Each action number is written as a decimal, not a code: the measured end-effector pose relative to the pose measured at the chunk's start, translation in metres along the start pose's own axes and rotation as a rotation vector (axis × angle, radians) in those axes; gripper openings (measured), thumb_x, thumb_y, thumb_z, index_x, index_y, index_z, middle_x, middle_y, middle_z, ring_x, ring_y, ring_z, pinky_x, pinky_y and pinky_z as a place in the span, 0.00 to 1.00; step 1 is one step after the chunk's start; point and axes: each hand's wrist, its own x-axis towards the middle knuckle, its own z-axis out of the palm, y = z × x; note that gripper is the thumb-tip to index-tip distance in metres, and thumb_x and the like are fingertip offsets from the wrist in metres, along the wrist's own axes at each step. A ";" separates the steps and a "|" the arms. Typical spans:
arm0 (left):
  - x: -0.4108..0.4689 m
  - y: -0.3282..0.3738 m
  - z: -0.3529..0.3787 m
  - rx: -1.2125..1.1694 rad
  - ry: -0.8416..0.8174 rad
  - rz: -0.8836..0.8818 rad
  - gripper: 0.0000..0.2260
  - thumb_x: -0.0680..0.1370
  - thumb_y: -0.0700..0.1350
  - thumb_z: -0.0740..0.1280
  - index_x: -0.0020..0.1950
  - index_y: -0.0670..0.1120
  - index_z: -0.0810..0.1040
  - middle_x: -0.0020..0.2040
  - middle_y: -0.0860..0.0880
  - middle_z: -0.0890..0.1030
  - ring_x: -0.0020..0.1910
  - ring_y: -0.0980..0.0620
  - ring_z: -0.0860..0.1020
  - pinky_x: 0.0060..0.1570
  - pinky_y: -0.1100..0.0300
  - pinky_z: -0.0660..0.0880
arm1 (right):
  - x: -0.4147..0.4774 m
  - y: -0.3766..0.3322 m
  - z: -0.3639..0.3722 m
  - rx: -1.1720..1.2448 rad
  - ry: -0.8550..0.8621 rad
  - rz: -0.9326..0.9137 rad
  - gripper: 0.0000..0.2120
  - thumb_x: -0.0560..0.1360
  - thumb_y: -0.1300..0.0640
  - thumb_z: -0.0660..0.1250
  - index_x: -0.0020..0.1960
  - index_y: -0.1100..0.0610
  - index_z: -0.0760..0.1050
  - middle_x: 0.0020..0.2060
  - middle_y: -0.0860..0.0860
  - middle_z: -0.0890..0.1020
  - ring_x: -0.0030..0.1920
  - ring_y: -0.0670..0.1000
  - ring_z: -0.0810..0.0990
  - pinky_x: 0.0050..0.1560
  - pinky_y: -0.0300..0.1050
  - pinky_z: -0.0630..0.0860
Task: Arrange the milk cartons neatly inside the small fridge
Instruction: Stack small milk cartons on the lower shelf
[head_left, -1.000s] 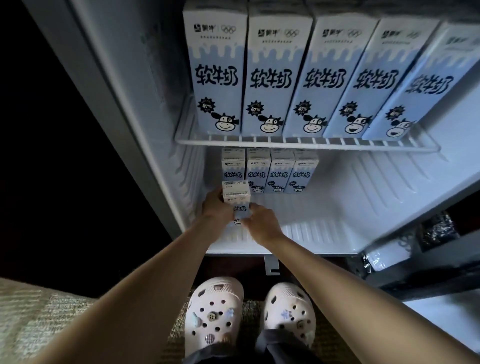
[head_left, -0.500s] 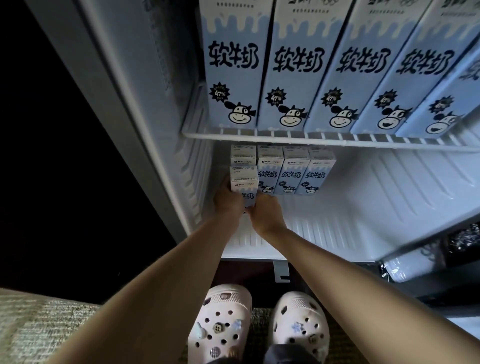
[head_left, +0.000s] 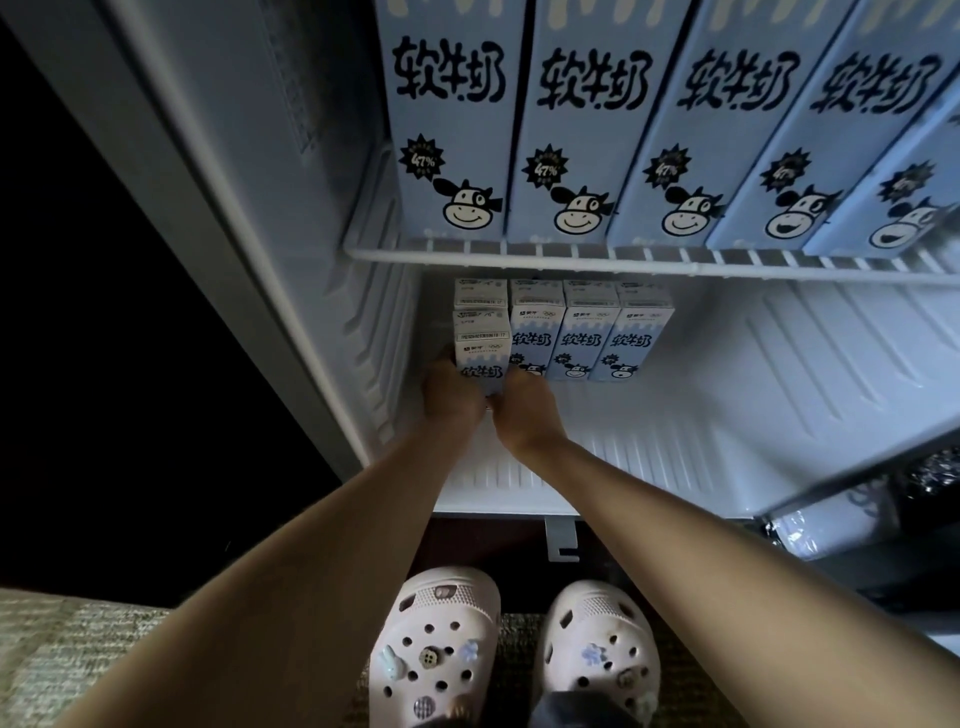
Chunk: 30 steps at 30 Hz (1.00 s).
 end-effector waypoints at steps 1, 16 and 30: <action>0.002 -0.002 0.001 0.001 -0.002 0.003 0.19 0.72 0.27 0.66 0.63 0.35 0.73 0.60 0.37 0.78 0.61 0.40 0.77 0.52 0.56 0.74 | -0.001 0.000 -0.001 -0.009 0.002 -0.003 0.14 0.77 0.70 0.56 0.59 0.65 0.73 0.56 0.60 0.79 0.57 0.58 0.78 0.50 0.42 0.73; -0.041 0.016 -0.024 0.473 0.046 0.093 0.18 0.80 0.34 0.55 0.70 0.38 0.63 0.67 0.38 0.71 0.66 0.41 0.70 0.60 0.55 0.68 | -0.047 -0.012 -0.054 -0.091 -0.195 0.015 0.19 0.78 0.65 0.59 0.68 0.67 0.65 0.66 0.61 0.71 0.65 0.57 0.72 0.57 0.40 0.70; -0.285 0.122 -0.075 0.621 -0.164 0.541 0.14 0.78 0.38 0.56 0.56 0.41 0.80 0.56 0.39 0.81 0.54 0.40 0.79 0.55 0.55 0.75 | -0.277 -0.078 -0.239 0.051 0.062 -0.029 0.12 0.77 0.60 0.62 0.59 0.59 0.76 0.58 0.54 0.78 0.57 0.50 0.77 0.50 0.36 0.67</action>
